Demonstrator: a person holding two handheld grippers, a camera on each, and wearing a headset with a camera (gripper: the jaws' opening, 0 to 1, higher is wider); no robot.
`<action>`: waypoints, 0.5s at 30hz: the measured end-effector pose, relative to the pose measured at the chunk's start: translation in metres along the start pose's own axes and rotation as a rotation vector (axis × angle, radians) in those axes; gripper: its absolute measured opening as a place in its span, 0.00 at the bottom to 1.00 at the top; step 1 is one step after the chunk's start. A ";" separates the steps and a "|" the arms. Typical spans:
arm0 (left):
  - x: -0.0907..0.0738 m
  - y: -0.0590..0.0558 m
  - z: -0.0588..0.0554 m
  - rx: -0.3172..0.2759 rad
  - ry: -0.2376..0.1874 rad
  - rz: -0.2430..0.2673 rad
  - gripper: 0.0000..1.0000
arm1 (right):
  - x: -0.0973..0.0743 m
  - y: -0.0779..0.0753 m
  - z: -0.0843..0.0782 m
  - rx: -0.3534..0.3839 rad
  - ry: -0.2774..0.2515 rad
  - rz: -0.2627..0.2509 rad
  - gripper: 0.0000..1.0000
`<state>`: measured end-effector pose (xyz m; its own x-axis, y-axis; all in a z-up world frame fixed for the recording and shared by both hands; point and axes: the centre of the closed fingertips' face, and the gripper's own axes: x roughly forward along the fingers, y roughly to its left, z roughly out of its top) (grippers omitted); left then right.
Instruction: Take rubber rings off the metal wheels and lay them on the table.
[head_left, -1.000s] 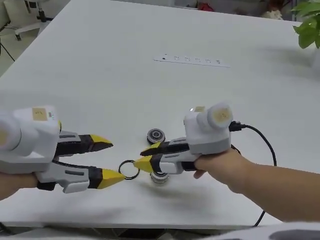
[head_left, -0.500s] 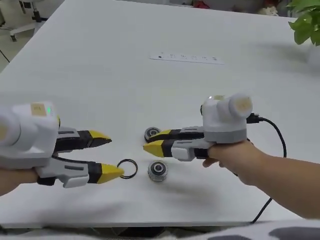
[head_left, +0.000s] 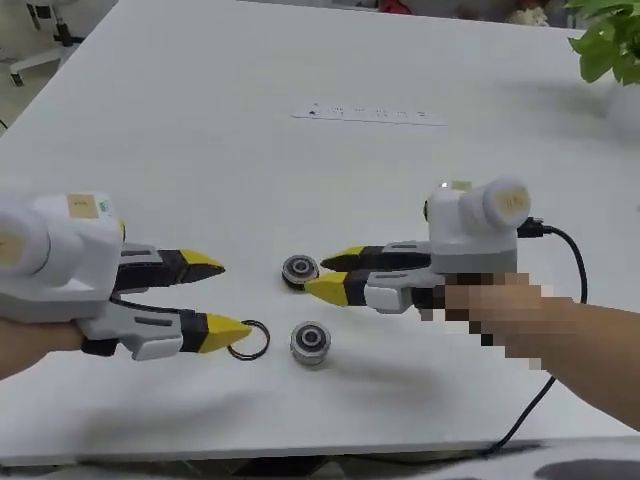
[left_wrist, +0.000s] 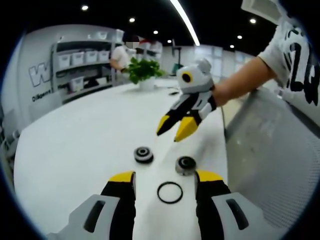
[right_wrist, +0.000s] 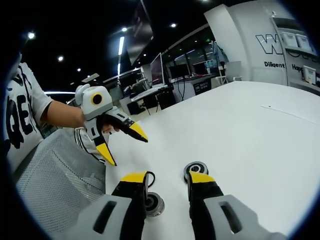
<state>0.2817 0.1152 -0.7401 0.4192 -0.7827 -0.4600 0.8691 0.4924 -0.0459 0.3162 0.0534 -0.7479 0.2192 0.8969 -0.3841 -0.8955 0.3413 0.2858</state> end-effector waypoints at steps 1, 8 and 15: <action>0.000 0.000 0.000 0.001 0.000 0.000 0.48 | -0.001 0.000 0.000 -0.001 0.002 0.000 0.29; 0.010 0.009 0.003 -0.008 0.004 0.002 0.48 | -0.003 -0.003 -0.005 -0.013 0.024 -0.008 0.29; 0.019 0.015 0.002 -0.005 0.016 0.002 0.47 | -0.001 -0.014 -0.011 -0.024 0.040 -0.030 0.29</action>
<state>0.3034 0.1074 -0.7476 0.4164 -0.7758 -0.4740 0.8671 0.4956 -0.0494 0.3244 0.0447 -0.7608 0.2307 0.8745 -0.4266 -0.8981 0.3601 0.2524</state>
